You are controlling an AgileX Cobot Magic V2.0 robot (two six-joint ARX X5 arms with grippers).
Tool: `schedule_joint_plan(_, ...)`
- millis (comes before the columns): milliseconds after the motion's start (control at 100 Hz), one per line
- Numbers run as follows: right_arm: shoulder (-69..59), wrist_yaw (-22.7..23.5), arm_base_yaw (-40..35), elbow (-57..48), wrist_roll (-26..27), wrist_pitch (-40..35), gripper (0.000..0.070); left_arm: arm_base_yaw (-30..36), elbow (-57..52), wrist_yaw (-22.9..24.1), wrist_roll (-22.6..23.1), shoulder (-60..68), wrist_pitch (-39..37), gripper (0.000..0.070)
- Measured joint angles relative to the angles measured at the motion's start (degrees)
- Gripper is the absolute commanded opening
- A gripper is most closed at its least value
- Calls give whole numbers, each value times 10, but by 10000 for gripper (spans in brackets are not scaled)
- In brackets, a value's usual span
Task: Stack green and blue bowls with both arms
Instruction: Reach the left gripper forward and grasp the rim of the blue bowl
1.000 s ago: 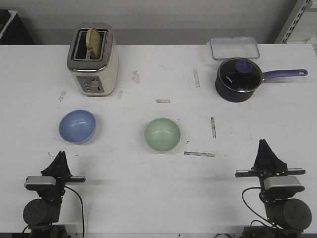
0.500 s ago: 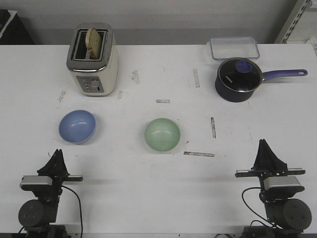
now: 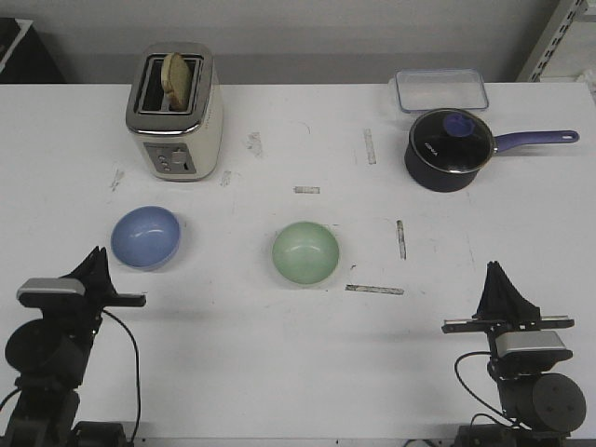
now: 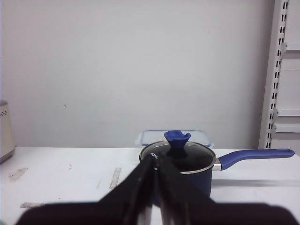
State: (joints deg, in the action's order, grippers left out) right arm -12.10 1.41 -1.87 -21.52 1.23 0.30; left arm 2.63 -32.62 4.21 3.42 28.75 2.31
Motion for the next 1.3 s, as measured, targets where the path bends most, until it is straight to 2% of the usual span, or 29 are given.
schedule_joint_plan(340, 0, 0, 0, 0, 0, 0, 0, 0, -176, 0, -5, 245, 98, 2)
schedule_joint_plan(430, 0, 0, 0, 0, 0, 0, 0, 0, -229, 0, -38, 299, 136, 2)
schedule_joint_plan(560, 0, 0, 0, 0, 0, 0, 0, -1, -297, -2, -117, 369, 230, 1)
schedule_joint_plan(690, 0, 0, 0, 0, 0, 0, 0, -21, -346, -36, -172, 423, 304, 2)
schedule_joint_plan(850, 0, 0, 0, 0, 0, 0, 0, -69, -384, -146, -198, 476, 368, 13)
schedule_joint_plan(880, 0, 0, 0, 0, 0, 0, 0, -79, -386, -168, -202, 484, 376, 35)
schedule_joint_plan(930, 0, 0, 0, 0, 0, 0, 0, -95, -386, -196, -210, 496, 388, 131)
schedule_joint_plan(990, 0, 0, 0, 0, 0, 0, 0, -111, -386, -206, -218, 509, 402, 263)
schedule_joint_plan(1040, 0, 0, 0, 0, 0, 0, 0, -124, -386, -206, -223, 516, 408, 332)
schedule_joint_plan(1200, 0, 0, 0, 0, 0, 0, 0, -151, -386, -205, -225, 527, 414, 349)
schedule_joint_plan(1300, 0, 0, 0, 0, 0, 0, 0, -160, -386, -182, -224, 528, 414, 457)
